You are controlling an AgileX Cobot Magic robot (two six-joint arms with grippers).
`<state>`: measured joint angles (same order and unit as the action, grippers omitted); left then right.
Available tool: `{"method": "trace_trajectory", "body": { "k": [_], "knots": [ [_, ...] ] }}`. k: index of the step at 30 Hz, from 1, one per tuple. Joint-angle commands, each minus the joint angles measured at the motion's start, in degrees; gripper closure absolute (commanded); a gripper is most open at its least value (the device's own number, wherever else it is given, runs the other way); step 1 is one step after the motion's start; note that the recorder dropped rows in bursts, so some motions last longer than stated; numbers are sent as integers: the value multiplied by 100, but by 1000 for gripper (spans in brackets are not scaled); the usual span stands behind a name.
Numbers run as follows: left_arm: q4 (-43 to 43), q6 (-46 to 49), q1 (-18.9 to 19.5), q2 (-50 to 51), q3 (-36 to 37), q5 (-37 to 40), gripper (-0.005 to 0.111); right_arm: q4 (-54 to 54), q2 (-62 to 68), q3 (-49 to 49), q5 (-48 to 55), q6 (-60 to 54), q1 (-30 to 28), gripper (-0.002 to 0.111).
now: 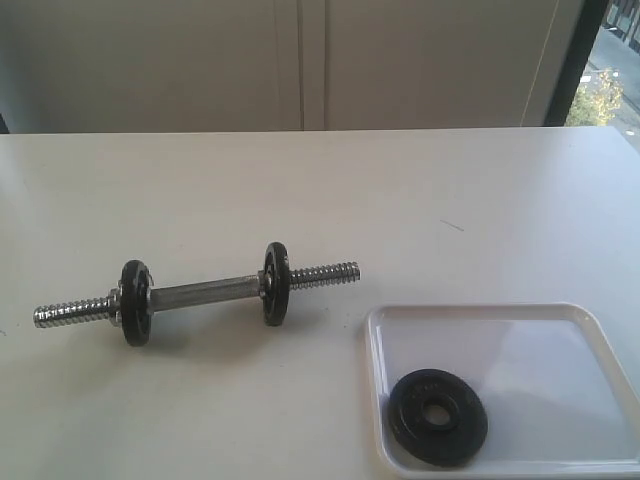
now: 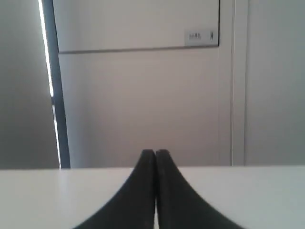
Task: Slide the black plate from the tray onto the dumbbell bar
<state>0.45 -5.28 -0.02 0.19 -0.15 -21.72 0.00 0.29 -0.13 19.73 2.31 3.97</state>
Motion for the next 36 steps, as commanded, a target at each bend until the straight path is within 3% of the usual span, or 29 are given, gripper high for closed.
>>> {"method": "trace_trajectory", "body": {
  "k": [1,6,13,18,21,28,36],
  "knots": [
    [12,12,-38,-19,15,-1223,107,-54,-29,13,-15,14,25,107],
    [12,12,-38,-19,15,-1908,107,-54,-29,13,-15,14,25,107],
    [12,12,-38,-19,15,-2145,107,-54,-29,13,-15,14,25,107],
    [12,2,-38,-19,15,-3121,107,-54,-29,13,-15,14,25,107],
    [-96,-244,-38,-19,15,-3243,107,-54,-29,13,-15,14,25,107],
    [-404,-1001,-38,-19,-584,-2161,107,-54,-29,13,-15,14,25,107],
    [-393,-865,-38,-19,-1520,530,107,-54,-29,13,-15,14,25,107]
  ]
}}
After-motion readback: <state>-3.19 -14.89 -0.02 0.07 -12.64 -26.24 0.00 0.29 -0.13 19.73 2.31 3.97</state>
